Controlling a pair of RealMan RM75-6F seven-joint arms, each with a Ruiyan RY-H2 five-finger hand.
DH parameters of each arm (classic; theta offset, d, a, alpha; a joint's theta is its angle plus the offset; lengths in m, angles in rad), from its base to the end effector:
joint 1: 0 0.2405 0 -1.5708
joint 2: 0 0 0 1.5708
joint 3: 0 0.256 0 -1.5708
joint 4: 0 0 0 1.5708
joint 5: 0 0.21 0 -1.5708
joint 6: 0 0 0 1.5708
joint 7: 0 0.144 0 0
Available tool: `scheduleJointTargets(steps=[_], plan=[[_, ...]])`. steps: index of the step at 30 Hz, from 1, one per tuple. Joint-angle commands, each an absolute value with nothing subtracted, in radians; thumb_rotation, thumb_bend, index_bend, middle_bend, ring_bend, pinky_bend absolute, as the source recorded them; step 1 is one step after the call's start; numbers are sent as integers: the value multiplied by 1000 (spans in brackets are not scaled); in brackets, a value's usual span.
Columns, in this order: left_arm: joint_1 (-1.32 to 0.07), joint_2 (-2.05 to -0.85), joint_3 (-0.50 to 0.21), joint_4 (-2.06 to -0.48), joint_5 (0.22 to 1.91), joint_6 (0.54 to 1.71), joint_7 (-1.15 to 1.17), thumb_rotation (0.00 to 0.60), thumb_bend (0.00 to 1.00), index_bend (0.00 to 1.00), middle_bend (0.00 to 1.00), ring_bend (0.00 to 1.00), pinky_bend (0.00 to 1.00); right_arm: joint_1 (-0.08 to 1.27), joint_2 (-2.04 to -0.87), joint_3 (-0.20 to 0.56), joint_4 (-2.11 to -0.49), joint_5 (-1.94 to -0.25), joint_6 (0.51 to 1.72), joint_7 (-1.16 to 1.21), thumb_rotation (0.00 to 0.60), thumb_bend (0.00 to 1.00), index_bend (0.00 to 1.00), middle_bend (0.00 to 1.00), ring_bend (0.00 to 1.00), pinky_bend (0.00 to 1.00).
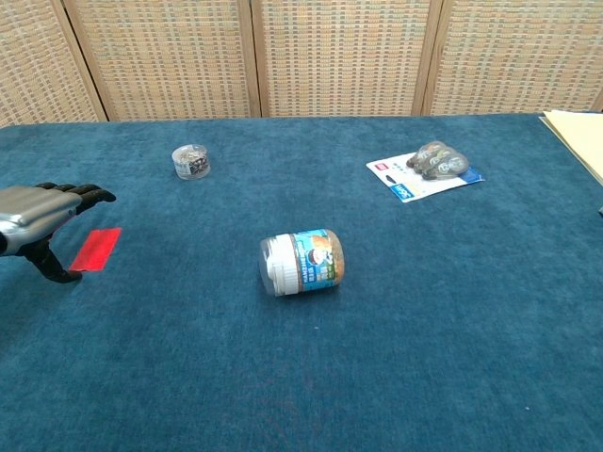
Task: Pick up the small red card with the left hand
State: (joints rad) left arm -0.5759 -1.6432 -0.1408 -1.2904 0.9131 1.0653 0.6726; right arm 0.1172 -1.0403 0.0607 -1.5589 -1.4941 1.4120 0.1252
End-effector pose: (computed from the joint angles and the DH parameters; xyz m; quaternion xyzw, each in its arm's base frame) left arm -0.2541 0.3241 -0.0194 -0.7057 -0.3656 -0.2033 0.5718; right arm -0.3252 -0.1950 0.1841 0.6048 -0.3957 0.3788 0.5781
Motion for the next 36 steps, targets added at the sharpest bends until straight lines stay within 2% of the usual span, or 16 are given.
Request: scheduleJointTargets(steps=[1,16,36], plan=[[-579,-1647,-141,-1282,908,1063,675,600,267,22,0,0,0,117,-1040,60,-1559,-1495,1412,125,600,53,0,0,0,0],[-603,-1685,-142,-1219,898,1044,694,600,271,22,0,0,0,119,-1042,61,-1559,-1492,1408,121,600,53,0,0,0,0],[-608,-1722,-161,-1164,945,1085,653,600,277,22,0,0,0,120,-1041,61,-1561,-1489,1404,119,600,53,0,0,0,0]])
